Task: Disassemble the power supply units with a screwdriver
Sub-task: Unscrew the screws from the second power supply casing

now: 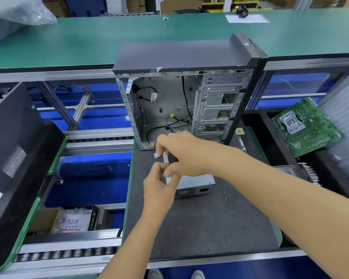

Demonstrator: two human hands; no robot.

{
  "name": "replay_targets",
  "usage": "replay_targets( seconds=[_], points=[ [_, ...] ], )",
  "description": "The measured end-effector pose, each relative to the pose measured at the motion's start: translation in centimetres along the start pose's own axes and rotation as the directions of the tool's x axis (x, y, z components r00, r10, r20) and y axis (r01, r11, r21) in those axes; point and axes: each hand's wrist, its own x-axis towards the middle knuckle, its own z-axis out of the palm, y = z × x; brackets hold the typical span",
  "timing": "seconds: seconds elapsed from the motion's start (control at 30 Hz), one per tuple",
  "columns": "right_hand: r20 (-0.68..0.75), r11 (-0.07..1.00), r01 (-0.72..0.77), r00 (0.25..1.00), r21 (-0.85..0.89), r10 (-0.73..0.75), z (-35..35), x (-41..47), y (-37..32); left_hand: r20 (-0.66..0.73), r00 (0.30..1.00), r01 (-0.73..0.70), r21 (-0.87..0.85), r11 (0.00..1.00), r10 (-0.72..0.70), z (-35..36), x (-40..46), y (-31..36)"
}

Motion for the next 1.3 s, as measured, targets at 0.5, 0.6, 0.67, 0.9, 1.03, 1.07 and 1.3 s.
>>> replay_targets(
  seconds=[0.5, 0.6, 0.67, 0.9, 1.03, 1.07, 1.3],
  points=[
    [0.087, 0.998, -0.054, 0.995, -0.03, 0.056, -0.8, -0.4, -0.8, 0.018, 0.999, -0.051, 0.04, 0.998, 0.05, -0.9, 0.0, -0.4],
    [0.07, 1.0, -0.013, 0.997, -0.005, 0.013, -0.9, -0.2, -1.2, 0.08, 0.992, -0.106, 0.07, 0.992, 0.1, -1.0, 0.2, -0.1],
    [0.106, 0.998, -0.006, 0.994, 0.065, -0.001, -0.6, -0.1, -1.2, 0.143, 0.987, -0.08, 0.028, 0.996, 0.075, -0.9, 0.2, 0.0],
    [-0.083, 0.982, -0.129, 0.99, -0.14, 0.118, 0.5, -0.1, -1.8, 0.087, 0.993, 0.082, 0.032, 0.996, -0.084, -0.1, 0.5, -0.4],
    [-0.079, 0.915, -0.094, 0.994, -0.393, 0.068, 0.6, 0.4, -2.3, 0.08, 0.993, 0.086, 0.025, 0.996, -0.088, 0.3, 0.7, 0.0],
    [-0.084, 0.946, -0.084, 0.995, -0.314, 0.061, 0.6, 0.5, -2.2, 0.098, 0.992, 0.085, 0.002, 0.996, -0.085, 0.1, 0.5, 0.0],
    [0.131, 0.996, -0.002, 0.991, 0.09, -0.01, -0.9, -0.2, -1.1, 0.11, 0.994, -0.002, 0.029, 1.0, -0.001, -0.7, 0.5, -0.9]
  ],
)
